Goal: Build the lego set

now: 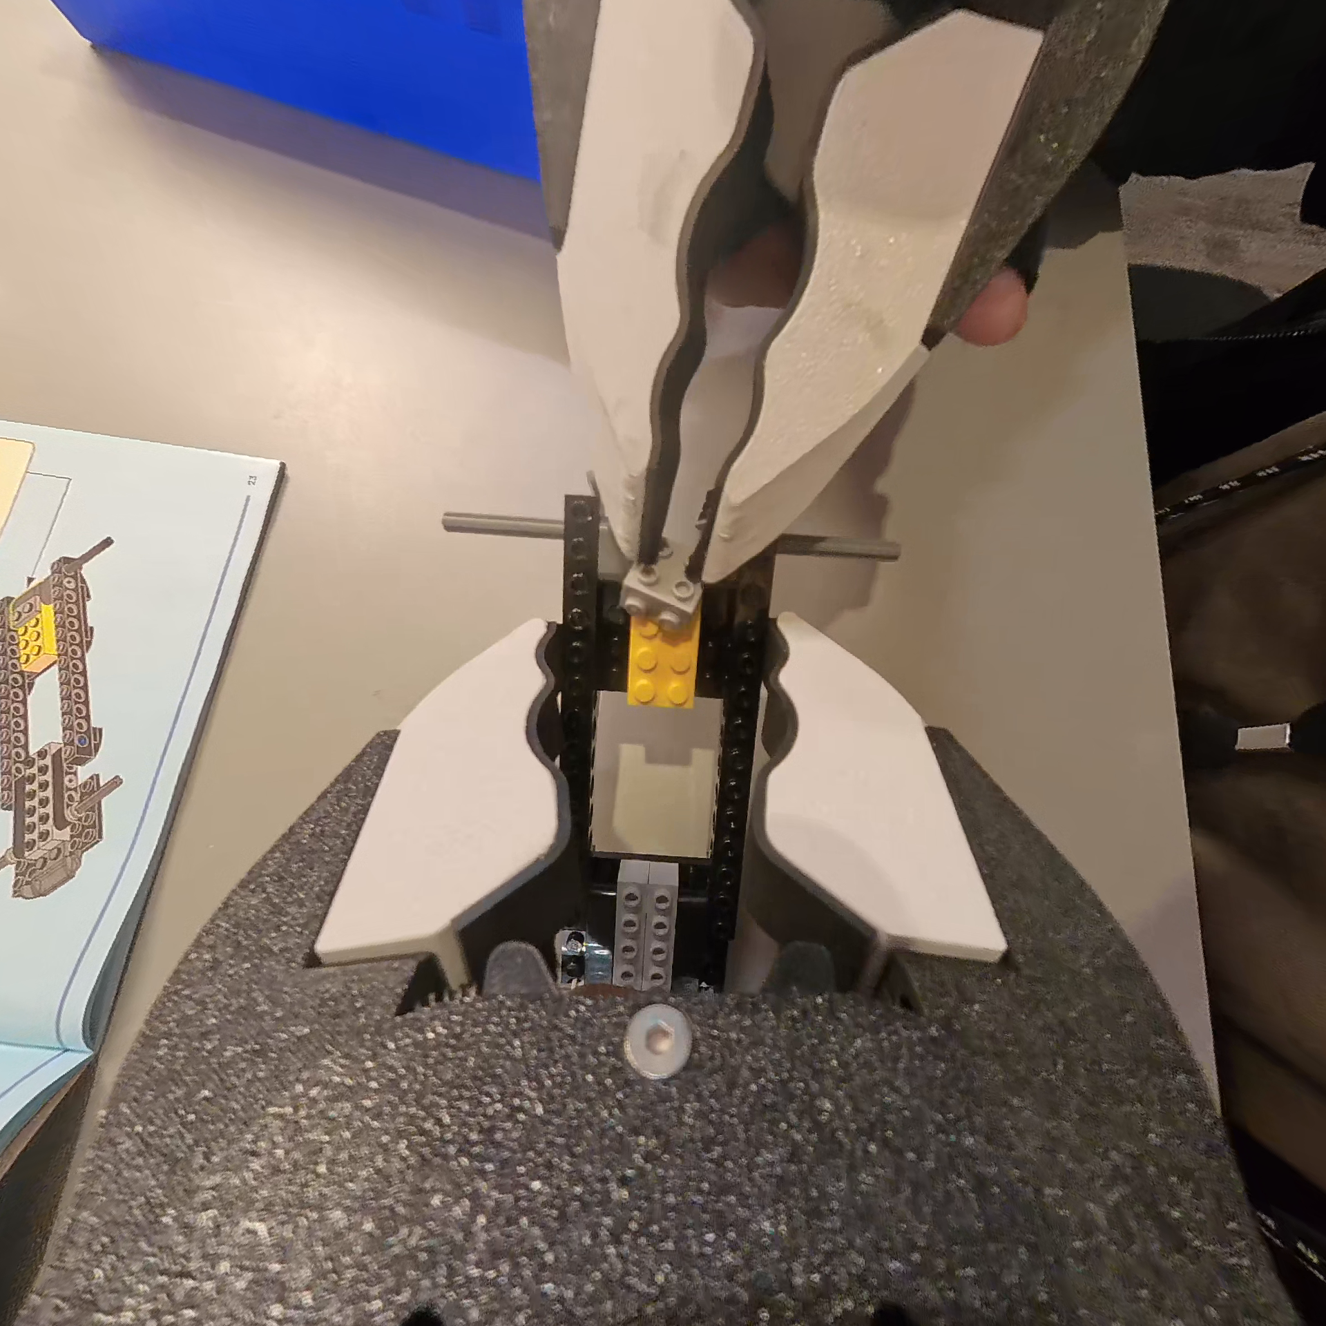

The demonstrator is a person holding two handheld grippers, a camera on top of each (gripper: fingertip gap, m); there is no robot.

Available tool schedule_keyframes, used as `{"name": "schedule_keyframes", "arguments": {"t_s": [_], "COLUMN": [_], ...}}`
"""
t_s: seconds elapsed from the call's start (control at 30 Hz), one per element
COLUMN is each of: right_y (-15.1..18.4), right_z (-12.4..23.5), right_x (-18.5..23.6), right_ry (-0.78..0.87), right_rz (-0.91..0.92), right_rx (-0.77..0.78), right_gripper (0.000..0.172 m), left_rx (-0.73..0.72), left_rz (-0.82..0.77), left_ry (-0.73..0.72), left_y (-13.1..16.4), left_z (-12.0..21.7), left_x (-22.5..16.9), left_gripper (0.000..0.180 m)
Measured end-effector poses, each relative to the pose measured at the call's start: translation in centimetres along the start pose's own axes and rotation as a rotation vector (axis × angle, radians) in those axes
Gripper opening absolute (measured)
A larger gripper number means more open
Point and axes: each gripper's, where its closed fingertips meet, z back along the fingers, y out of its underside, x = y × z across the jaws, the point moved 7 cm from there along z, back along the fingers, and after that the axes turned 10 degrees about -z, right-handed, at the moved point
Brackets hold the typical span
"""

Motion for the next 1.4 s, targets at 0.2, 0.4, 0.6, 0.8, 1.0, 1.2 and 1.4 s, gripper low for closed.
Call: {"name": "schedule_keyframes", "arguments": {"t_s": [0.2, 0.4, 0.6, 0.8, 1.0, 1.2, 1.4], "right_y": [0.3, 0.5, -0.4, -0.7, 1.1, 2.1, 2.5], "right_z": [0.1, 0.0, 0.7, 0.0, -0.3, -0.5, -0.4], "right_x": [0.0, 0.1, -0.1, -0.2, -1.0, -1.0, -1.0], "right_ry": [-0.025, -0.047, -0.066, -0.013, 0.094, 0.125, 0.113], "right_rz": [0.017, 0.034, 0.047, 0.035, -0.053, -0.074, -0.067], "right_rx": [0.037, 0.057, 0.024, 0.047, 0.041, -0.014, -0.017], "right_gripper": [0.009, 0.01, 0.01, 0.011, 0.012, 0.012, 0.012], "left_rx": [0.003, 0.013, 0.018, 0.038, 0.193, 0.083, 0.118], "left_rz": [-0.017, -0.029, -0.033, -0.036, -0.093, -0.068, -0.005], "left_ry": [0.016, 0.028, 0.033, 0.046, 0.056, 0.028, 0.019], "left_y": [0.1, 0.1, 0.2, 0.5, 2.3, 2.2, 4.1], "left_z": [0.0, -0.2, -0.2, -0.7, -3.0, -1.5, 1.4], "left_x": [-0.1, -0.3, -0.3, -0.3, -0.3, 0.2, 0.9], "left_gripper": [0.054, 0.054, 0.054, 0.054, 0.054, 0.056, 0.049]}}
